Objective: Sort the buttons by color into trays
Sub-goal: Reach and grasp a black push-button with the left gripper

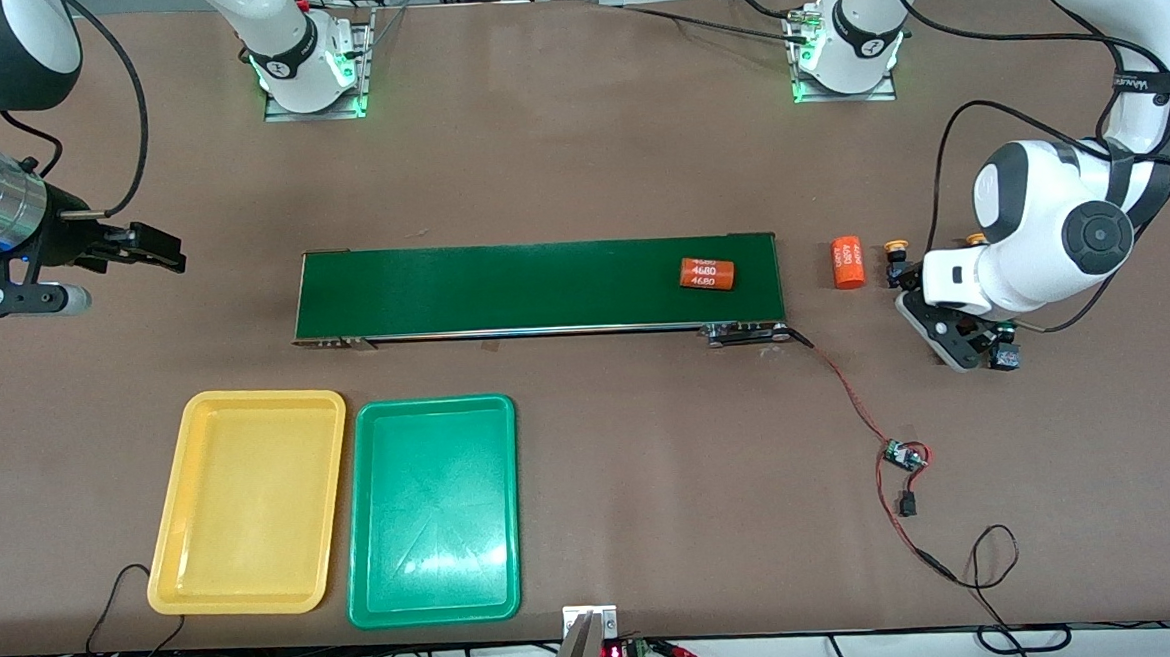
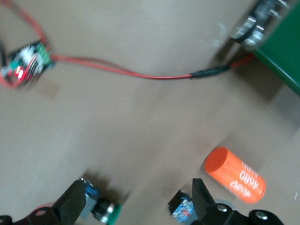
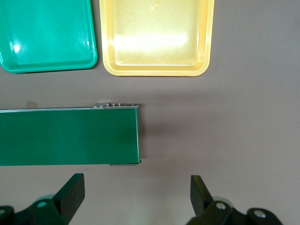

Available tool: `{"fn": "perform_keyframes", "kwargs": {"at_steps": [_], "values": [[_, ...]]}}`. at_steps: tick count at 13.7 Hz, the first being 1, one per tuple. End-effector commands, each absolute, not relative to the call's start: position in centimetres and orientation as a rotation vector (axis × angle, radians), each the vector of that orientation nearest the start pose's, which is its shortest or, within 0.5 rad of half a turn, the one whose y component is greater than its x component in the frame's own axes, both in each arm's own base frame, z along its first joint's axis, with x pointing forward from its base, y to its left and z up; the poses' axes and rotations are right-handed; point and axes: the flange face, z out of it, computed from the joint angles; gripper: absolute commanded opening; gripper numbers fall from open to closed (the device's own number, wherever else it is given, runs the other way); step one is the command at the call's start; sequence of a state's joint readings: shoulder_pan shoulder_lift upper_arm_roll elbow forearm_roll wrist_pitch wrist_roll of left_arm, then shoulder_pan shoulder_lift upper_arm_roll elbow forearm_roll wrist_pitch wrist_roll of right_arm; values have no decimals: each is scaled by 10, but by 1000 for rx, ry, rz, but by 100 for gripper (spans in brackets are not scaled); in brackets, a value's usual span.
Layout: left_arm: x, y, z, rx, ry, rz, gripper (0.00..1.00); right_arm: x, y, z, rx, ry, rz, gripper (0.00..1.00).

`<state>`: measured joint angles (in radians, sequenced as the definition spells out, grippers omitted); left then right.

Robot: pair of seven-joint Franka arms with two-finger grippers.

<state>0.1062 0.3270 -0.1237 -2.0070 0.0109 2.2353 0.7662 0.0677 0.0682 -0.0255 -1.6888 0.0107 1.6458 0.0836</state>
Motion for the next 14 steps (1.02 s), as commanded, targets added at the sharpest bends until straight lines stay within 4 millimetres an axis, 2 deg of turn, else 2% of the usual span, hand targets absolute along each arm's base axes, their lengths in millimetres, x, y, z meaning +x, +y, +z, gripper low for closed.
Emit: {"fn": "perform_keyframes", "kwargs": {"at_steps": [1,4,9,10,12,14], "values": [[598,23,279,-3107,759,89,100,570,28,538,-3119,89,163,100],[602,51,262,-3152,439,91,100,570,29,538,-3119,89,160,100],[597,102,215,-3182,271,131,100,570,34,538,-3120,75,158,100],[596,107,209,-3188,253,139,100,570,35,538,-3120,73,158,100],[593,107,195,-3237,178,160,100,570,36,538,-3121,70,158,100],[592,106,190,-3252,128,170,100,570,36,538,-3121,70,158,100]]}}
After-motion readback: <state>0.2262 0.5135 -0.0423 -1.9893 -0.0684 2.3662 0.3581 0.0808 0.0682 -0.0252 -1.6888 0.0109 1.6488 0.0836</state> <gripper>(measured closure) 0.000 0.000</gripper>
